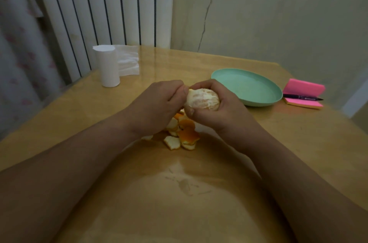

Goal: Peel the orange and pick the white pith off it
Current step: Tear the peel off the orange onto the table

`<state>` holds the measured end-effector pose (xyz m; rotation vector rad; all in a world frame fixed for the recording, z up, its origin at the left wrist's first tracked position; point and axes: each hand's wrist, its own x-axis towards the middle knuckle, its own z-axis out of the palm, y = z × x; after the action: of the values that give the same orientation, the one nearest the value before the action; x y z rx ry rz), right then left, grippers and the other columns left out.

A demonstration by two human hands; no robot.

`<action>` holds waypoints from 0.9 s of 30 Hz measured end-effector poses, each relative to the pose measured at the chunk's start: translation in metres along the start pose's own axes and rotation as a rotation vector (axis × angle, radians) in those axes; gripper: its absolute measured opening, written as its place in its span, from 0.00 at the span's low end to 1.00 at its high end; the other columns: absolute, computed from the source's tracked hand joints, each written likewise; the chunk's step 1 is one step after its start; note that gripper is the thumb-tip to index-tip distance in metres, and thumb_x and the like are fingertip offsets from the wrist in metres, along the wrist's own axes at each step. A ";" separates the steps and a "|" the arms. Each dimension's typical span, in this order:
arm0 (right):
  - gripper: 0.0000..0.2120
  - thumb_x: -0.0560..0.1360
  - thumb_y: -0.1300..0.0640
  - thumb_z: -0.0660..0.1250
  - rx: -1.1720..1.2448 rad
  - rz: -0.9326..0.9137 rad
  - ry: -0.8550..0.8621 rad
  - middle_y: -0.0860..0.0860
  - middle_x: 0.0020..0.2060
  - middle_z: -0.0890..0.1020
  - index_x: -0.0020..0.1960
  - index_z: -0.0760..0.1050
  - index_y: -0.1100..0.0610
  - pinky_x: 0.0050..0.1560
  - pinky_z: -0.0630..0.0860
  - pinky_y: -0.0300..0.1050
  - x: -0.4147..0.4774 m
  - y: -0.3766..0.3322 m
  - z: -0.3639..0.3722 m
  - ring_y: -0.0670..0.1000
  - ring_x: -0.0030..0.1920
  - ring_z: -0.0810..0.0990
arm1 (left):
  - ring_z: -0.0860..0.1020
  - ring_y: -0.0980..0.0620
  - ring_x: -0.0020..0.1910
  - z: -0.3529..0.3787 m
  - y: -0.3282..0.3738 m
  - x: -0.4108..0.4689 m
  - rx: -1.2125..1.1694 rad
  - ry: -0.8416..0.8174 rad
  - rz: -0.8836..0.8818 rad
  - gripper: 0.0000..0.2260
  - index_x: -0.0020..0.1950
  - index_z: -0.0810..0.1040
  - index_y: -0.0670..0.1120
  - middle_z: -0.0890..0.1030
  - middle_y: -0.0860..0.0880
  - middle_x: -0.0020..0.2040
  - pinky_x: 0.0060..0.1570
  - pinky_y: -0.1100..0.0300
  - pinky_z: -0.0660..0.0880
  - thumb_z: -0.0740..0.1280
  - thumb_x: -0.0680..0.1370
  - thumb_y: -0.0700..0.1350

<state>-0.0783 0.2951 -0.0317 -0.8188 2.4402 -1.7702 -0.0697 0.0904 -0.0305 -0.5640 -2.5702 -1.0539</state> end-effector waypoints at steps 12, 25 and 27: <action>0.23 0.71 0.57 0.79 0.327 0.008 0.156 0.42 0.47 0.85 0.64 0.78 0.50 0.49 0.82 0.47 0.009 0.006 -0.007 0.48 0.50 0.84 | 0.71 0.53 0.30 -0.017 0.007 0.003 -0.410 0.120 -0.274 0.20 0.40 0.74 0.46 0.73 0.50 0.30 0.33 0.60 0.71 0.56 0.89 0.51; 0.25 0.72 0.54 0.82 -0.156 0.036 0.007 0.43 0.55 0.81 0.63 0.74 0.42 0.46 0.81 0.37 0.000 0.002 -0.010 0.41 0.51 0.83 | 0.78 0.58 0.51 -0.018 -0.001 0.000 0.144 -0.222 -0.116 0.13 0.56 0.82 0.56 0.81 0.57 0.50 0.53 0.54 0.76 0.59 0.87 0.56; 0.26 0.73 0.57 0.80 -0.178 0.008 -0.041 0.43 0.55 0.81 0.64 0.74 0.41 0.45 0.80 0.37 -0.002 0.001 -0.008 0.42 0.51 0.83 | 0.79 0.59 0.49 -0.017 0.000 0.000 0.059 -0.224 -0.132 0.14 0.59 0.80 0.57 0.82 0.57 0.50 0.49 0.56 0.77 0.59 0.84 0.62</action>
<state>-0.0797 0.3031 -0.0303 -0.8467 2.5978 -1.5341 -0.0675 0.0779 -0.0191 -0.5306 -2.8579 -1.0034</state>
